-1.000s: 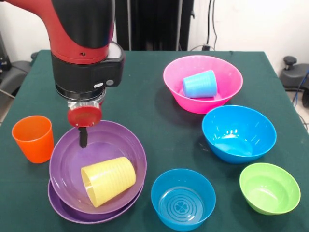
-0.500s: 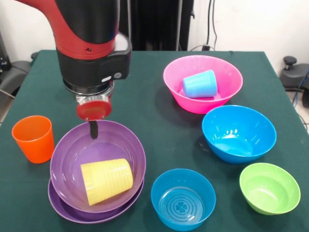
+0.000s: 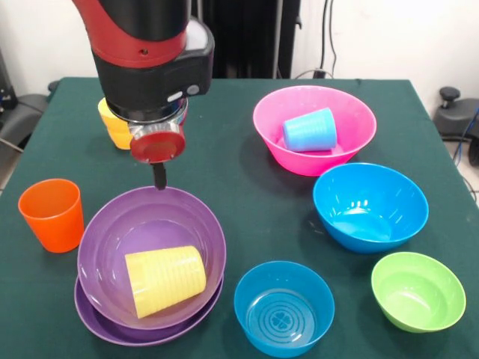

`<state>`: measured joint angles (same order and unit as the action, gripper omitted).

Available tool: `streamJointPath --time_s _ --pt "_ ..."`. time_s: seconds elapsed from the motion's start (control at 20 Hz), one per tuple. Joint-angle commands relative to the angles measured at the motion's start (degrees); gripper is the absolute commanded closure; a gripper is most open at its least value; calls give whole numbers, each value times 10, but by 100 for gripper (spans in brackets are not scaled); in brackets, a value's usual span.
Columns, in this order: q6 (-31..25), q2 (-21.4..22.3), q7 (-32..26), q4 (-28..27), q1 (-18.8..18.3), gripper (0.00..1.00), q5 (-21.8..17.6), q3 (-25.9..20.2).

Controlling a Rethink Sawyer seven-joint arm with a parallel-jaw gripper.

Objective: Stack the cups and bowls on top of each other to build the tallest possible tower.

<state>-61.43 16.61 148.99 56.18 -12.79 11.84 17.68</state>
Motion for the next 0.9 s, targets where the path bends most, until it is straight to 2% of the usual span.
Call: streamJointPath --time_s 0.05,0.15,0.3,0.45,0.6,0.9 --pt "-47 12 10 -10 3 0 -12 -34" --pt "-56 13 14 -14 5 0 -12 -33" --pt "-83 1 23 -48 7 0 -14 -28" --pt "-92 -18 68 -89 18 0 -9 -15" --pt "-128 -29 82 -125 29 0 -11 -1" --pt "-146 -29 94 -137 37 0 -1 8"
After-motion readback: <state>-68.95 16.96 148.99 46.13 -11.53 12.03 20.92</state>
